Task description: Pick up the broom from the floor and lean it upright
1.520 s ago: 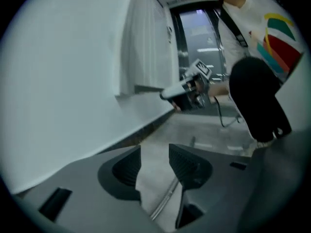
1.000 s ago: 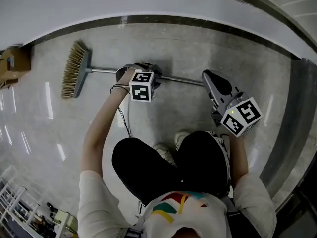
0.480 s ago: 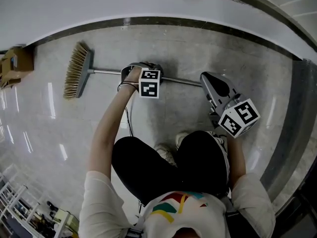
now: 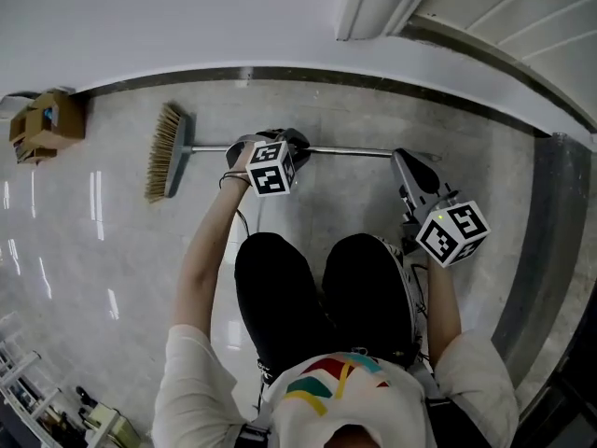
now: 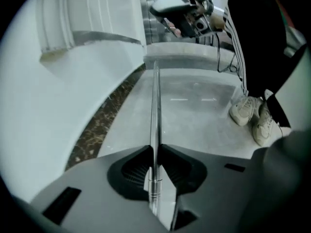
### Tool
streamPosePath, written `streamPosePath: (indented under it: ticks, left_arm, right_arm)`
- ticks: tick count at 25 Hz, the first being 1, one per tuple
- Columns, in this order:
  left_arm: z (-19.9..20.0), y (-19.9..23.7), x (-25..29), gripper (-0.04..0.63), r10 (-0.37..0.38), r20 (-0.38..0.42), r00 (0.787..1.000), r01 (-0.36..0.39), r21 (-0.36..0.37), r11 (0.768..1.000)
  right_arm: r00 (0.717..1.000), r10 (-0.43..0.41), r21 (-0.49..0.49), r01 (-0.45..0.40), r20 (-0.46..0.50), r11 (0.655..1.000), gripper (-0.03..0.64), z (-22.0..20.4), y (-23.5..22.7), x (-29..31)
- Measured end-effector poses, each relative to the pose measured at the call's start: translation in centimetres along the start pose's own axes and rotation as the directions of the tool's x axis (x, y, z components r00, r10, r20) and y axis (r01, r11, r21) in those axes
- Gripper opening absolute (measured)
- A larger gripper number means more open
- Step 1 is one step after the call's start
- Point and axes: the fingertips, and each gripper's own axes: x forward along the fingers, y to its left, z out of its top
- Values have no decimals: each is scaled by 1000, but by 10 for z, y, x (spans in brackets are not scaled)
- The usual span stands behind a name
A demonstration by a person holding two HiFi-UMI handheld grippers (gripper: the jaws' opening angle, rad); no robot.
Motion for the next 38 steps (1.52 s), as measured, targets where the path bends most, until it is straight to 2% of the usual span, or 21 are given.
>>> streamPosePath:
  ticks: [3,5,8,11,13,16,18,20,21,22,25,28,29,31,33,34,36,38]
  left_arm:
    - [24,34,-59,121,139,82,987,-133,-83,988]
    - [38,59,-105,121,246,139,959,-224,-155,962]
    - [56,87,-175,121,407,217,887,-348,-263,900]
    - [64,93,-237,121,548,274,790,-437,-375,818]
    - [61,93,-271,121,638,292,713,-482,-456,748]
    - [43,105,-319,120,757,273,593,-549,-551,628]
    - [24,111,-347,121,828,239,507,-578,-618,533]
    - [4,115,-373,121,889,192,416,-593,-683,425]
    - [-5,118,-384,121,911,166,377,-596,-709,376]
    - [-13,120,-392,121,928,140,346,-597,-730,333]
    - [-33,127,-412,121,958,68,280,-598,-768,229]
    - [-53,133,-436,121,982,-4,190,-585,-804,110]
    - [-59,135,-444,121,986,-22,165,-572,-816,77]
    - [-68,140,-454,121,990,-49,135,-547,-837,33]
    - [-75,144,-462,121,991,-62,120,-530,-848,11]
    - [-77,147,-464,121,991,-61,120,-526,-851,11]
    - [-79,152,-465,121,990,-46,131,-522,-853,29]
    - [-79,155,-465,121,990,-40,134,-528,-848,37]
  right_arm:
    - [998,-48,20,47,37,999,13,38,0,-13]
    - [997,-48,10,47,56,999,14,63,7,-11]
    - [996,15,-48,-11,93,999,14,99,33,3]
    - [988,102,-120,-88,117,989,14,125,72,11]
    - [981,151,-148,-132,126,980,13,136,95,11]
    - [967,205,-171,-179,150,969,14,150,122,14]
    - [960,229,-176,-201,160,964,14,152,138,13]
    - [956,246,-183,-216,159,959,13,151,150,10]
    - [956,250,-191,-219,156,957,14,150,154,8]
    - [956,252,-200,-220,152,955,14,149,157,6]
    - [959,247,-214,-214,142,953,14,149,163,4]
    - [961,245,-235,-210,130,949,14,147,169,7]
    - [962,243,-247,-208,123,947,14,146,170,7]
    - [965,239,-264,-205,104,943,14,142,171,8]
    - [968,236,-265,-205,89,942,14,137,171,10]
    - [969,233,-263,-205,83,943,14,134,172,11]
    - [971,225,-259,-198,78,945,13,130,173,15]
    - [972,224,-264,-198,74,944,13,127,176,18]
